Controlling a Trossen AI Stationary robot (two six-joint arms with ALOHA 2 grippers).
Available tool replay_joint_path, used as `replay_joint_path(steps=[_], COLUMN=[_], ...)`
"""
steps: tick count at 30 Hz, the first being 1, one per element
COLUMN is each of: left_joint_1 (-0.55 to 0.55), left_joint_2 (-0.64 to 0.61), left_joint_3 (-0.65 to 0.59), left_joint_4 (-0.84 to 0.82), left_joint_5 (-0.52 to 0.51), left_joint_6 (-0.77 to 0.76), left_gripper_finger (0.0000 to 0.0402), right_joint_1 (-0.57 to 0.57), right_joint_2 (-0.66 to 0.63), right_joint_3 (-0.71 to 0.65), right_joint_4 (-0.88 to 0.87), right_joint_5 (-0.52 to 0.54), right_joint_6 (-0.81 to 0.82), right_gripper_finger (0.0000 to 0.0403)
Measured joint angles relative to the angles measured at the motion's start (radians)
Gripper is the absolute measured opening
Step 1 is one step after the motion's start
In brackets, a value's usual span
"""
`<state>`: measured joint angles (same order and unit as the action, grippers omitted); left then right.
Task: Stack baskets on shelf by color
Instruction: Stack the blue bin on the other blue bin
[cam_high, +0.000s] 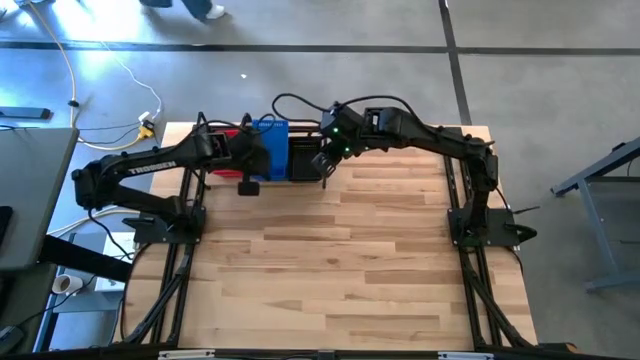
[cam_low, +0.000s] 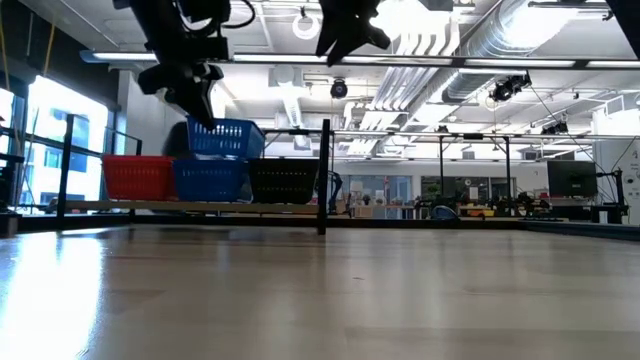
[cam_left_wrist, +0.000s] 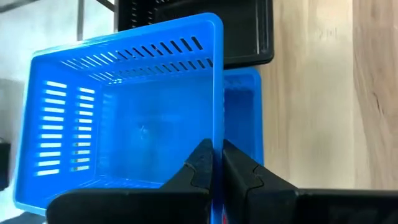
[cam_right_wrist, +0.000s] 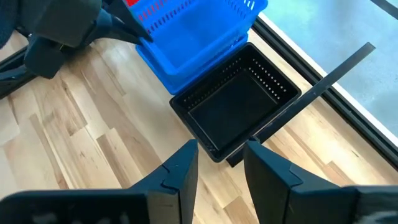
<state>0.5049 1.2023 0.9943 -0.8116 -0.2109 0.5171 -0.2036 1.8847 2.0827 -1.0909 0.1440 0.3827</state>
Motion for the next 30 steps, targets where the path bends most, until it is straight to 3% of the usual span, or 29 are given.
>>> replay_joint_path(steps=[23, 30], left_joint_1=[0.010, 0.012], left_joint_2=[0.055, 0.071], left_joint_3=[0.000, 0.000], left_joint_4=[-0.033, -0.030], left_joint_5=[0.074, 0.068], left_joint_6=[-0.043, -0.046], left_gripper_finger=[0.0001, 0.0022], right_joint_1=[-0.032, -0.033], right_joint_2=[0.000, 0.000], right_joint_3=[0.000, 0.000], right_joint_4=[-0.012, -0.012], right_joint_5=[-0.026, -0.040], right_joint_6=[-0.027, -0.039], right_gripper_finger=[0.0114, 0.0114])
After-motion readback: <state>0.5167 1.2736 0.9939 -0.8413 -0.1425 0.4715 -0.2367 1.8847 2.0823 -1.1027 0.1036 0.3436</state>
